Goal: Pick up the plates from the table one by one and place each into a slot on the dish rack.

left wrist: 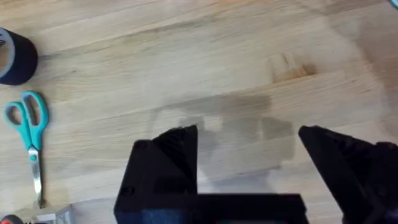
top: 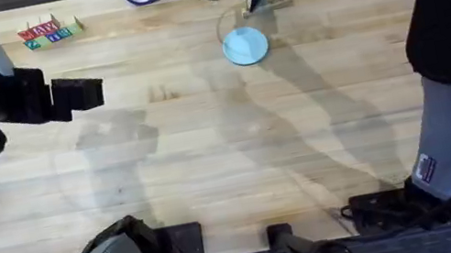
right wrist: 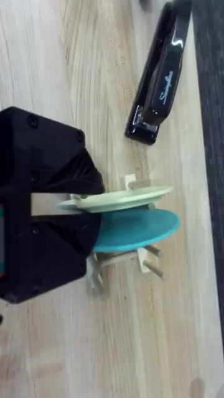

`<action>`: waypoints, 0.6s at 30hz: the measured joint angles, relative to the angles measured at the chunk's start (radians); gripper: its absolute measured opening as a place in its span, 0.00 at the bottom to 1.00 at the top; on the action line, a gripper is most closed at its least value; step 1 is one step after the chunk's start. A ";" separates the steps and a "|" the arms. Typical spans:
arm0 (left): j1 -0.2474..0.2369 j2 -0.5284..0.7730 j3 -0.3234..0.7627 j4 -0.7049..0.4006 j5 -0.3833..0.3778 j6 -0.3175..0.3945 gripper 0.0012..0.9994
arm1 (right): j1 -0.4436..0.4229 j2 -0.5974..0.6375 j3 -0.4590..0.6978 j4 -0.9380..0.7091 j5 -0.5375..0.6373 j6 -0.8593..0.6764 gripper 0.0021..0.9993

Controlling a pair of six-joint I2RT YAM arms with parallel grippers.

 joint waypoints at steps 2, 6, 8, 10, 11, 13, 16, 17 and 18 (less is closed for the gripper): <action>0.000 0.000 0.000 0.000 0.000 0.000 0.99 | 0.000 -0.006 0.000 0.001 0.002 0.000 0.19; 0.000 0.000 0.000 0.000 0.000 0.000 0.99 | 0.000 -0.042 0.000 0.001 0.003 0.000 0.20; 0.000 0.000 0.000 0.000 0.000 0.000 0.99 | 0.000 -0.067 0.002 0.003 0.004 0.000 0.21; 0.000 0.000 0.000 0.000 0.000 0.000 0.99 | 0.000 -0.094 0.003 0.003 0.004 0.000 0.22; 0.000 0.000 0.000 0.000 0.000 0.000 0.99 | 0.000 -0.107 0.003 0.003 0.004 0.000 0.22; 0.000 0.000 0.000 0.000 0.000 0.000 1.00 | 0.000 -0.136 0.004 0.004 0.005 -0.001 0.24; 0.000 0.000 0.000 0.000 0.000 0.000 0.99 | 0.000 -0.175 0.005 0.003 0.007 -0.018 0.25; 0.000 0.000 0.000 0.000 0.000 0.000 0.99 | 0.000 -0.187 0.006 0.002 0.007 -0.025 0.25; 0.000 0.000 0.000 0.000 0.000 0.000 0.99 | 0.000 -0.199 0.006 0.001 0.007 -0.033 0.27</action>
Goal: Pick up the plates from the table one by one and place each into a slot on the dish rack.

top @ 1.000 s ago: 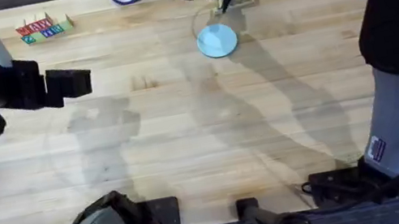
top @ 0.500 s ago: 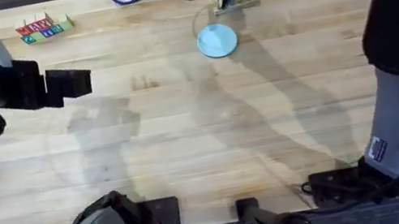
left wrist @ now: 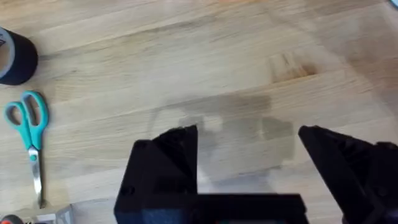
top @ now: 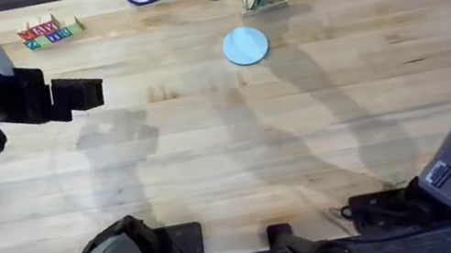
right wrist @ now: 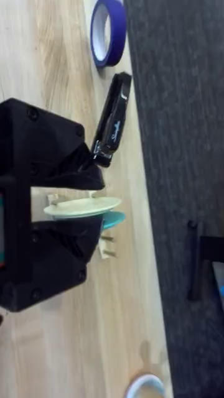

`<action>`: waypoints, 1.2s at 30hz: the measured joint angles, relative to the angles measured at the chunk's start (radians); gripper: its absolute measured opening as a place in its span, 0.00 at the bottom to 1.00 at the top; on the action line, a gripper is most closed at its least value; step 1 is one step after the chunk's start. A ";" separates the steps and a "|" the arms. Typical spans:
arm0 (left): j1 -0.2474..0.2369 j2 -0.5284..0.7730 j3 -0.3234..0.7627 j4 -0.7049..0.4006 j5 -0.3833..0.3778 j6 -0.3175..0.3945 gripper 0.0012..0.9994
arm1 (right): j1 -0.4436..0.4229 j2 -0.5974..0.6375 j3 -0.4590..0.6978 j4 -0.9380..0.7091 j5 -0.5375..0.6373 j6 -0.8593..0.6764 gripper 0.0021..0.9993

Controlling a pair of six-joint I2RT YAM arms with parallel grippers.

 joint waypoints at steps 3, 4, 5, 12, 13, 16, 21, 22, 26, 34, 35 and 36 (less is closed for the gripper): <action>0.000 0.000 0.000 0.000 0.000 0.000 1.00 | 0.000 -0.032 0.001 -0.006 0.000 -0.031 0.35; 0.000 0.000 0.000 0.000 0.000 0.000 0.99 | 0.000 -0.046 0.002 -0.011 0.000 -0.044 0.39; 0.000 0.000 0.000 0.000 0.000 0.000 0.99 | 0.000 -0.058 0.002 -0.015 0.000 -0.053 0.43; 0.000 0.000 0.000 0.000 0.000 0.000 0.99 | 0.000 -0.156 0.002 -0.078 0.000 -0.083 0.76; 0.000 0.000 0.000 0.000 0.000 0.000 0.99 | 0.000 -0.168 0.003 -0.091 0.000 -0.086 0.90; 0.000 0.000 0.000 0.000 0.000 0.000 0.99 | 0.000 -0.199 0.005 -0.131 0.000 -0.093 0.99; 0.000 0.000 0.000 0.000 0.001 0.000 0.99 | 0.000 -0.229 0.005 -0.202 0.000 -0.094 1.00; 0.000 0.000 0.000 0.000 0.002 0.000 0.99 | 0.000 -0.232 0.005 -0.212 0.000 -0.094 1.00; 0.000 0.000 0.000 0.000 0.024 0.000 0.99 | 0.000 -0.244 0.005 -0.251 0.000 -0.096 1.00; -0.017 0.000 0.000 0.000 0.057 -0.072 0.99 | 0.000 -0.320 0.005 -0.370 0.000 -0.096 1.00; -0.026 0.000 0.000 0.000 0.058 -0.086 0.99 | 0.000 -0.332 0.005 -0.386 0.000 -0.096 1.00; -0.038 0.000 0.000 0.000 0.058 -0.099 0.99 | 0.000 -0.343 0.005 -0.401 0.000 -0.096 1.00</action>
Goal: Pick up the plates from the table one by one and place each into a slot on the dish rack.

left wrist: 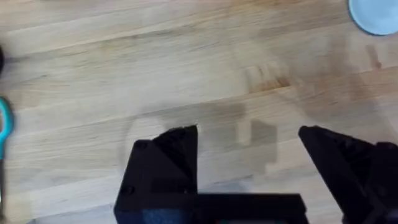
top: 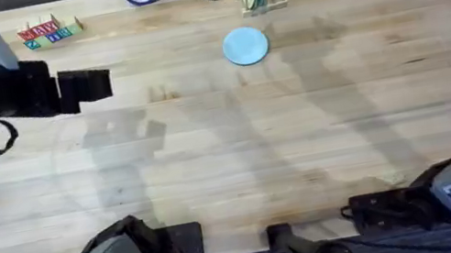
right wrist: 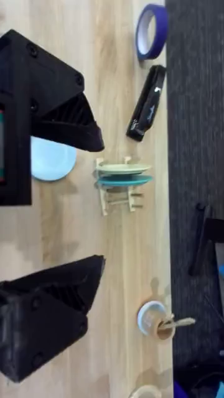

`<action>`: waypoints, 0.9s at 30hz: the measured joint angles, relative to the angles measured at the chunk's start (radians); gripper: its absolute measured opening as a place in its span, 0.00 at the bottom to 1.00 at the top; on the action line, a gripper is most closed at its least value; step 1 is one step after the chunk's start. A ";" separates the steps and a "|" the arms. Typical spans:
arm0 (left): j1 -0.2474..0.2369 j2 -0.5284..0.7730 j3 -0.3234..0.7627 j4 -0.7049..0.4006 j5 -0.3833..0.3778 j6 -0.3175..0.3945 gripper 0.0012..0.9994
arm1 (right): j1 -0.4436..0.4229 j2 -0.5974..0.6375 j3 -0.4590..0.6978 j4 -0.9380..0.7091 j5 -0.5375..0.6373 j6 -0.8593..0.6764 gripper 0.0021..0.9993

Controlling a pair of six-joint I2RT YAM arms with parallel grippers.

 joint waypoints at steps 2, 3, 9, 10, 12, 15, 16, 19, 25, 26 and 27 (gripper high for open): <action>-0.025 0.000 0.000 0.001 0.000 -0.024 0.99 | 0.000 -0.019 0.000 -0.027 0.000 0.000 1.00; -0.041 0.000 0.000 0.003 0.001 -0.037 0.99 | 0.000 -0.025 0.000 -0.036 0.000 0.000 1.00; -0.164 0.000 0.000 0.060 0.005 -0.149 0.99 | 0.000 -0.032 0.001 -0.081 0.000 0.000 1.00; -0.184 0.000 0.000 0.077 0.006 -0.171 0.99 | 0.000 -0.032 0.001 -0.083 0.000 0.000 1.00; -0.229 0.000 0.000 0.114 0.013 -0.215 0.99 | 0.000 -0.032 0.001 -0.086 0.000 0.000 1.00; -0.294 0.000 0.000 0.175 0.035 -0.273 0.99 | 0.000 -0.032 0.001 -0.097 0.000 0.000 1.00; -0.314 0.001 0.000 0.191 0.044 -0.291 0.99 | 0.000 -0.032 0.001 -0.101 0.000 0.000 1.00; -0.364 0.019 0.001 0.225 0.064 -0.346 0.99 | 0.000 -0.032 0.001 -0.112 0.000 0.000 1.00; -0.453 0.179 0.003 0.384 0.195 -0.477 0.99 | 0.000 -0.081 0.001 -0.157 0.000 0.000 1.00; -0.460 0.201 0.003 0.412 0.214 -0.495 0.99 | 0.000 -0.092 0.001 -0.158 0.000 0.000 1.00; -0.467 0.223 0.003 0.437 0.231 -0.511 0.99 | 0.000 -0.102 0.001 -0.159 0.000 0.000 1.00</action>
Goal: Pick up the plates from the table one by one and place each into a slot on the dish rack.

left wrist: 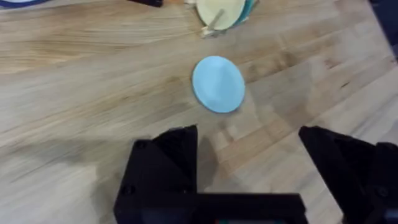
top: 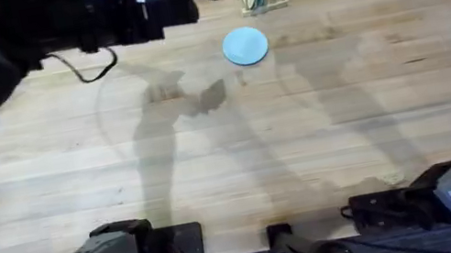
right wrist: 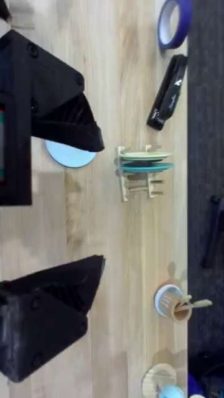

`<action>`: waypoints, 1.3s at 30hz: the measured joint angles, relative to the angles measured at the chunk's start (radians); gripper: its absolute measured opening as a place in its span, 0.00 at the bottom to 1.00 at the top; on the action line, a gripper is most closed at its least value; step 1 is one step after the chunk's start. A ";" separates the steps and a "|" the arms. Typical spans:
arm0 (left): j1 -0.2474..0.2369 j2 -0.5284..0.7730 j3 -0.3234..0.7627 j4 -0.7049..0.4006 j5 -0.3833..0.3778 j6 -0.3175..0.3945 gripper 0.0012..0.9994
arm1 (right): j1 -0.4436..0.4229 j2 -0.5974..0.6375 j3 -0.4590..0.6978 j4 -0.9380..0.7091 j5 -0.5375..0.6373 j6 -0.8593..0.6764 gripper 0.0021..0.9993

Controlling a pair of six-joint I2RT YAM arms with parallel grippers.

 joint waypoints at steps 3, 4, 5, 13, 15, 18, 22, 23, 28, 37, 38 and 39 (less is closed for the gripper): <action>-0.017 0.061 0.000 0.062 0.045 -0.037 0.99 | 0.000 -0.017 0.001 -0.012 0.000 0.000 1.00; -0.022 0.084 0.000 0.085 0.062 -0.048 0.99 | 0.000 -0.018 0.002 -0.020 0.000 0.000 1.00; -0.028 0.109 0.000 0.109 0.078 -0.062 0.99 | 0.000 -0.017 0.002 -0.025 0.000 0.000 1.00; -0.041 0.248 0.000 0.265 0.217 -0.136 0.98 | 0.000 -0.017 0.002 -0.059 0.000 0.000 1.00; -0.041 0.278 0.000 0.291 0.261 -0.147 0.94 | 0.000 -0.017 0.002 -0.061 0.000 0.000 1.00; -0.041 0.322 0.000 0.303 0.315 -0.154 0.92 | 0.000 -0.017 0.002 -0.063 0.000 0.000 1.00; -0.041 0.387 0.000 0.333 0.376 -0.162 0.92 | 0.000 -0.017 0.002 -0.063 0.000 0.000 1.00; -0.042 0.403 0.000 0.347 0.389 -0.164 0.92 | 0.000 -0.017 0.002 -0.063 0.000 0.000 1.00; -0.057 0.452 0.000 0.427 0.423 -0.179 0.87 | 0.000 -0.017 0.002 -0.063 0.000 0.000 1.00; -0.138 0.484 0.000 0.525 0.447 -0.209 0.58 | 0.000 -0.017 0.002 -0.064 0.000 0.000 1.00; -0.144 0.485 0.000 0.525 0.449 -0.212 0.52 | 0.000 -0.017 0.002 -0.064 0.000 0.000 1.00; -0.148 0.485 0.000 0.525 0.449 -0.213 0.45 | 0.000 -0.018 0.002 -0.064 0.000 0.000 1.00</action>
